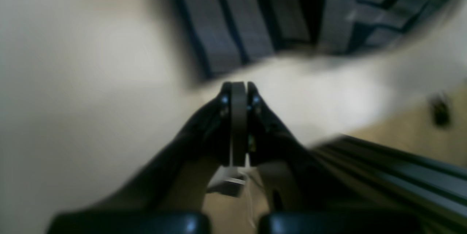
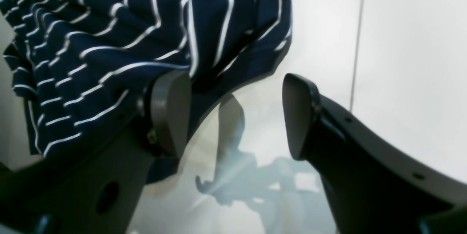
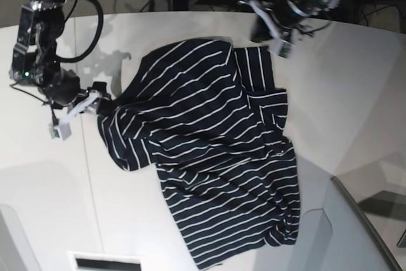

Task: Layout the t-shirt on the table in an organized manner, then fold the t-shirt properly
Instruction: 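Release with the left gripper and reach to grasp the shirt collar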

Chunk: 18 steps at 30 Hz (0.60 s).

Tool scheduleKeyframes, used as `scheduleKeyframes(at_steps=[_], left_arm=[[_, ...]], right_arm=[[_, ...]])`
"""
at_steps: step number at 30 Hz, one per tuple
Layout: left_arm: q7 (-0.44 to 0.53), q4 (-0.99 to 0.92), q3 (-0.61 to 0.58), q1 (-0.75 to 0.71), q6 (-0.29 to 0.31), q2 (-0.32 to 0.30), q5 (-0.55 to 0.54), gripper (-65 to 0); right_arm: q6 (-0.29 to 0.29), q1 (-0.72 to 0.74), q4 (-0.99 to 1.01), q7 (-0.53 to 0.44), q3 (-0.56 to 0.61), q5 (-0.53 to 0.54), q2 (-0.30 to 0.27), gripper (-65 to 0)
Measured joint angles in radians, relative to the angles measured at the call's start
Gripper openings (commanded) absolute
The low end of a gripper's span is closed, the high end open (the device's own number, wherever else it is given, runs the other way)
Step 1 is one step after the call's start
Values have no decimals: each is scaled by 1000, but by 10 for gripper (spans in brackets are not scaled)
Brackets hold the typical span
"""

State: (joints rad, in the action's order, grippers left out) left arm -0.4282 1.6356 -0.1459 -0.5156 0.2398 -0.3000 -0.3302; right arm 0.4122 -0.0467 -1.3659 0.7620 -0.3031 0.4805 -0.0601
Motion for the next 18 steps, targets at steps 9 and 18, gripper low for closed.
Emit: scheduleKeyframes(at_steps=[9,18], left_arm=[[-3,-2,-140,54,-4,93,3,-650],[-2,-10,-143,63,-4,123,1,-650]], right_arm=[[-3,136,259,-56,-3,-2,-74,-273],[-1,165,325,-66,6,6,-67,-273]])
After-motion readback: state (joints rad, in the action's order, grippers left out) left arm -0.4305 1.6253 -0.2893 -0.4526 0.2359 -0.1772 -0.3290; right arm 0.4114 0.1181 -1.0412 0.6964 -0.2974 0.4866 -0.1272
